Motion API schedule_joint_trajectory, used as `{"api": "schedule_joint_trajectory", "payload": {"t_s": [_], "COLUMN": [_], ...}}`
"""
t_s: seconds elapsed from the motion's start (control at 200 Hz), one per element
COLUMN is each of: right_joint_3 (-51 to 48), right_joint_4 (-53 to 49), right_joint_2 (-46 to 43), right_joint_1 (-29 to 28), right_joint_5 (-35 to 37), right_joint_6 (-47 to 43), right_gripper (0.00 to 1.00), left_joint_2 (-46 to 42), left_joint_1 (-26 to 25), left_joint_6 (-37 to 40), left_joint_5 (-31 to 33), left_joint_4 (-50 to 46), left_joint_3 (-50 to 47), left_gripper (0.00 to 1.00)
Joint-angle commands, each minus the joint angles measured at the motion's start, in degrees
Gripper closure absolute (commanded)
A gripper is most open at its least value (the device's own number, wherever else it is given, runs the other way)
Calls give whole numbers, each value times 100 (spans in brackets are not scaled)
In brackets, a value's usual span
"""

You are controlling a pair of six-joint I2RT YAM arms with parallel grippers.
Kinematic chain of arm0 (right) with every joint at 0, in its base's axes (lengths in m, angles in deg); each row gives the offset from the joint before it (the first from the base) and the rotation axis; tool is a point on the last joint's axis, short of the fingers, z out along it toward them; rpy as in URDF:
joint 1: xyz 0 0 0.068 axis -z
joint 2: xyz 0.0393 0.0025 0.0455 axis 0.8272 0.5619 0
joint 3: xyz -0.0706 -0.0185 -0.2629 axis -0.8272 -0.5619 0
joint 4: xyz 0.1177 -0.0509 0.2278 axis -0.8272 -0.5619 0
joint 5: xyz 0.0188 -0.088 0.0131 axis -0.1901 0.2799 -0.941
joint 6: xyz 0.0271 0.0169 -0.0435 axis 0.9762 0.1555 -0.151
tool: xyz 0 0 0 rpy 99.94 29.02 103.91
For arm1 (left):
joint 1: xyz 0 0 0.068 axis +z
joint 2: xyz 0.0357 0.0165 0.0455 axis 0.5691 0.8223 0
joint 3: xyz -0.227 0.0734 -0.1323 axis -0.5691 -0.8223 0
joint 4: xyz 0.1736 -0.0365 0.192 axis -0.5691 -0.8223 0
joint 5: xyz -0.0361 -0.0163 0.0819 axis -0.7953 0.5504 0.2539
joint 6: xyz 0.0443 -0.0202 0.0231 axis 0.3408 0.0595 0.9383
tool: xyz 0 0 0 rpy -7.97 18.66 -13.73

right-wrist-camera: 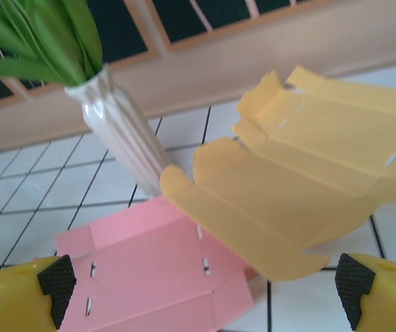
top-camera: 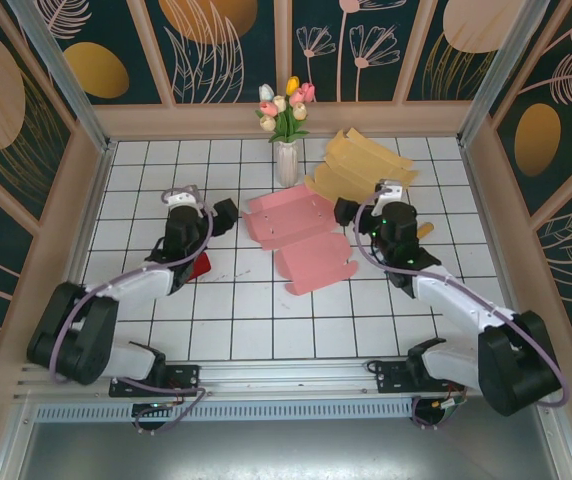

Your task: Fold the paper box

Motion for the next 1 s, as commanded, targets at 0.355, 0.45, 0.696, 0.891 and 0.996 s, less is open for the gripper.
{"api": "schedule_joint_trajectory", "payload": {"t_s": [0.355,0.45,0.696,0.891,0.996], "right_joint_3": [394,414,436,585,943], "right_joint_4": [-350,-341,-436,-520,-700], "right_joint_2": [949,947,1009,935,866], "right_joint_1": [-413,-479,-592,-780,-881], "right_joint_5": [170,254,422,55,-350], "right_joint_6": [-16,-80,-218,-565,-750], "right_gripper": [1,1,1,2,1], "left_joint_2": [1845,1943,2406,1815,1096], "left_joint_1": [-488,-578,-641,-650,-657], "left_joint_6": [-514,-521,-599,-462,-94], "left_joint_5": [41,50,131,271,374], "left_joint_4": [-228,-134,-95,569,880], "left_joint_3": [849,879,1115,648,103], "left_gripper": [28,33,63,100,100]}}
